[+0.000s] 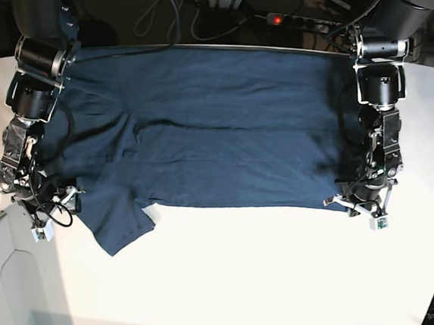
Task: Fold the T-shirt properly
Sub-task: 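Close both grippers on the hem corners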
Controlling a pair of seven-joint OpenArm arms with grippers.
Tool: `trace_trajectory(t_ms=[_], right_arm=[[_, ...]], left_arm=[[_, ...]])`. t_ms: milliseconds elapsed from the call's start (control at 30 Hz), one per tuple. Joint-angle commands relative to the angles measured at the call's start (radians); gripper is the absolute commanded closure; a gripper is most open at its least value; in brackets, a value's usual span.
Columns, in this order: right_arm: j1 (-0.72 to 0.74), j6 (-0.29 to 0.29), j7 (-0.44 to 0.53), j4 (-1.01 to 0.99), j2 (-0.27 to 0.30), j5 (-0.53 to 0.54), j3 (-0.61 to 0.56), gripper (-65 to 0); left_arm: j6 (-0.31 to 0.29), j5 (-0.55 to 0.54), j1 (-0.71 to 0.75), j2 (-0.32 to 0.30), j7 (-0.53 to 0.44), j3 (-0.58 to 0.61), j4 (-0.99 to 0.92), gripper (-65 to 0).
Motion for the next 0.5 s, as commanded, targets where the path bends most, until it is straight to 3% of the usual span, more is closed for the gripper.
trace_trajectory(t_ms=[0,133,267,467], right_arm=[[0.033,-0.002,0.043,0.005,0.011,0.009,-0.013,-37.1],[0.032,-0.102,0.107,-0.071,0.026,0.011,-0.033,-37.1],[0.027,-0.111,0.159,-0.125,0.031,0.011,-0.027,-37.1],[0.026,-0.111,0.159,-0.127,0.043,0.011,-0.025,-36.7]], left_arm=[[0.006,0.002,-0.010,-0.009,0.017,0.001,0.012,0.0],[0.006,0.002,-0.010,-0.009,0.017,0.001,0.012,0.0],[0.006,0.002,-0.010,-0.007,0.017,0.001,0.012,0.0],[0.006,0.002,-0.008,-0.007,0.017,0.001,0.006,0.0]])
